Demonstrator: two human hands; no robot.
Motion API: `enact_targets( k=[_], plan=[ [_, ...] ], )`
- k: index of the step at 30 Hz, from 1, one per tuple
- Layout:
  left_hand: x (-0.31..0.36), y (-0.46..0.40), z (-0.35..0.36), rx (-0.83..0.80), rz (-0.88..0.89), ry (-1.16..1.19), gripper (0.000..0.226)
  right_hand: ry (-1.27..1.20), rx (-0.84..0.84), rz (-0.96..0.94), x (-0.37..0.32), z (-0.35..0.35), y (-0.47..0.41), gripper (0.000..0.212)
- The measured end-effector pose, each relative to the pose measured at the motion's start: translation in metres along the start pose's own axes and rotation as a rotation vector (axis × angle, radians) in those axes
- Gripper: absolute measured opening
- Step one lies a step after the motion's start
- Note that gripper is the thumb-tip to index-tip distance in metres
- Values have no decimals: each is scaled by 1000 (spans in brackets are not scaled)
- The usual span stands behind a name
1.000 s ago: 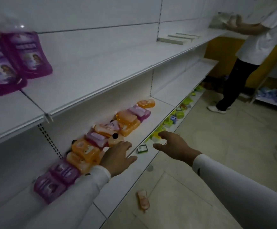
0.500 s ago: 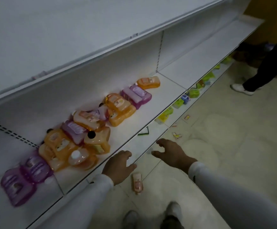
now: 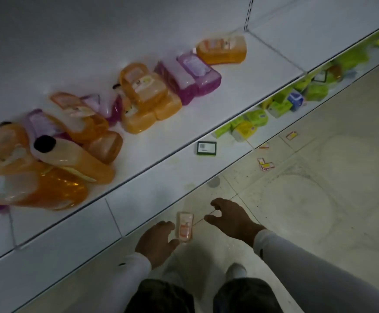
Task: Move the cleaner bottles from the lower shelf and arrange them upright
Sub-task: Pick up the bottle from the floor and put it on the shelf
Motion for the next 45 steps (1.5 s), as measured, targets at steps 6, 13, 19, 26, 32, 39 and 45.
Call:
enact_targets(
  k=[6,13,19,26,32,39,45],
  plan=[
    [-82,-119,97,-127,14,-165,43,67,-17,-7,60,73,-111,62],
    [-157,-273,209,-297,88,-317,36,174,-6,-49,111,172,-248,63],
    [-195,-346,287,-386,361,-746,37,221,13,-74,134,235,-318,62],
    [-203,-363,312,-311,754,-914,45,222,64,-86,147,253,-331,60],
    [-247,-372,291,-208,138,-779,64,195,101,-58,164,245,-321,59],
    [-295,-346,307,-67,-322,-58,62,258,114,-27,178,244,-318,59],
    [-300,-354,322,-41,-335,519,59,257,84,-26,178,256,-317,59]
  ],
)
Point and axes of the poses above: each hand's wrist, its own y-axis away from the middle knuckle, its own z-axis out of the palm, x = y × z, the point moved 7 cm from there along -y, towards the middle knuckle, and after that the axes turned 10 degrees about y, right-handed, at the moved point
